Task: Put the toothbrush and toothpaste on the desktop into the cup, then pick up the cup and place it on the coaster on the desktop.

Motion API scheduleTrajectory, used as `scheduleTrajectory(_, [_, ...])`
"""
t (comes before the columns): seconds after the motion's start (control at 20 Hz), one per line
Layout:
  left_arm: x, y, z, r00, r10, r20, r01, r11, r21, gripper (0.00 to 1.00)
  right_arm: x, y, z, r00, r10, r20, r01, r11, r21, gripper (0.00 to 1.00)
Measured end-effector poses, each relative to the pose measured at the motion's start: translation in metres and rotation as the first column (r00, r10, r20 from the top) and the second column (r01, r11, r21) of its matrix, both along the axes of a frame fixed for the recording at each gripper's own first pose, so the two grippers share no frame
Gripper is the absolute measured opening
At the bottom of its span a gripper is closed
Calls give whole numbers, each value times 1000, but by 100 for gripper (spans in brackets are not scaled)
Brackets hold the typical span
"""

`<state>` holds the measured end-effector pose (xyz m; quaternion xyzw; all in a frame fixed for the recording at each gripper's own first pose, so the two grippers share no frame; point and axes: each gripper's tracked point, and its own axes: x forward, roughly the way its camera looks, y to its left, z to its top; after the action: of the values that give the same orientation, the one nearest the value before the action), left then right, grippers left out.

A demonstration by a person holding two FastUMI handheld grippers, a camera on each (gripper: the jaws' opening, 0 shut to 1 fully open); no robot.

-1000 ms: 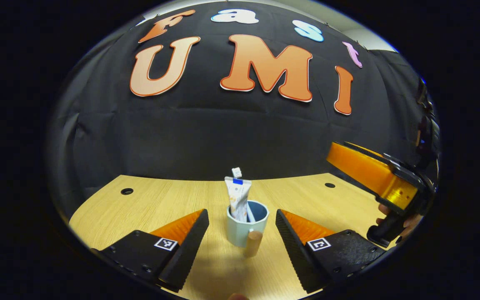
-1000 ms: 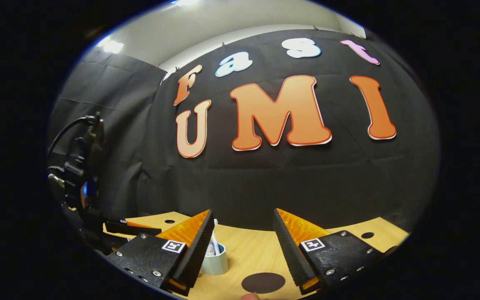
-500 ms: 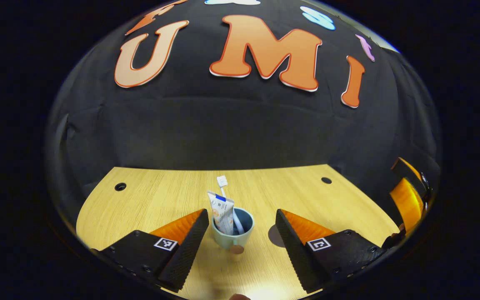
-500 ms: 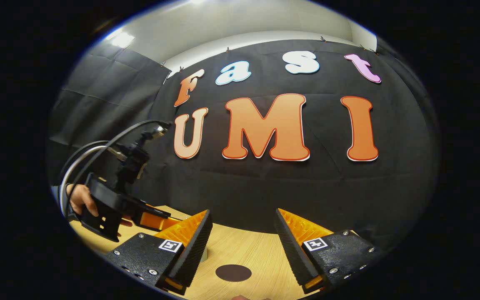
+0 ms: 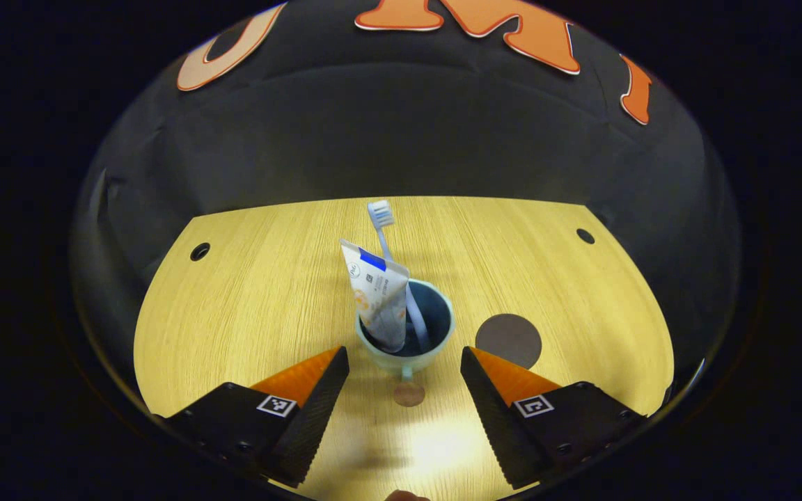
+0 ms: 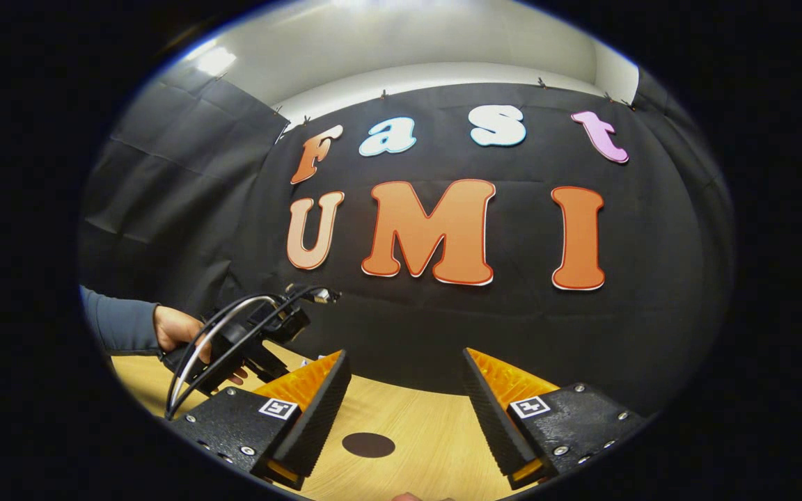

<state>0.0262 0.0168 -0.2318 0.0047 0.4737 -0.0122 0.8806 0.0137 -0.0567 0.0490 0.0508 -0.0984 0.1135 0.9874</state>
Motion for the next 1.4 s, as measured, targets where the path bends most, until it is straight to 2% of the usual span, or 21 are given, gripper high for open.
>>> scheduleTrajectory(0.3, [-5,-5,-34,986,-16,-164,22,999,35,98,-24,-18,-9,1000,-15,-6,15,1000,14,99])
scheduleTrajectory(0.5, [0,-9,-41,976,-9,-216,22,998,58,90,-26,-19,-14,1000,-12,-12,12,1000,18,97])
scheduleTrajectory(0.55, [4,-9,-43,977,-4,-213,18,998,66,80,-27,-20,-14,1000,-10,-13,10,1000,21,97])
scheduleTrajectory(0.7, [4,0,-52,973,8,-230,9,997,75,65,-30,-20,-17,1000,-5,-19,6,999,32,97])
scheduleTrajectory(0.75, [-1,2,-56,970,13,-241,7,997,80,53,-31,-19,-18,1000,-1,-20,1,999,36,97])
scheduleTrajectory(0.8, [-6,1,-50,968,25,-250,-7,997,74,60,-30,-17,-20,1000,5,-26,-4,999,37,97])
scheduleTrajectory(0.85, [-3,0,-52,973,23,-230,-8,998,65,29,-31,-16,-23,999,9,-34,-8,999,35,97])
scheduleTrajectory(1.15, [1,1,-47,978,40,-205,-31,998,50,25,-34,-11,-26,999,12,-35,-11,1000,20,97])
scheduleTrajectory(1.25, [1,-2,-46,982,35,-185,-23,997,68,25,-36,-13,-24,1000,7,-23,-6,1000,24,97])
scheduleTrajectory(1.4, [6,-3,-48,987,22,-160,-15,999,45,25,-37,-17,-25,1000,1,-28,0,999,39,97])
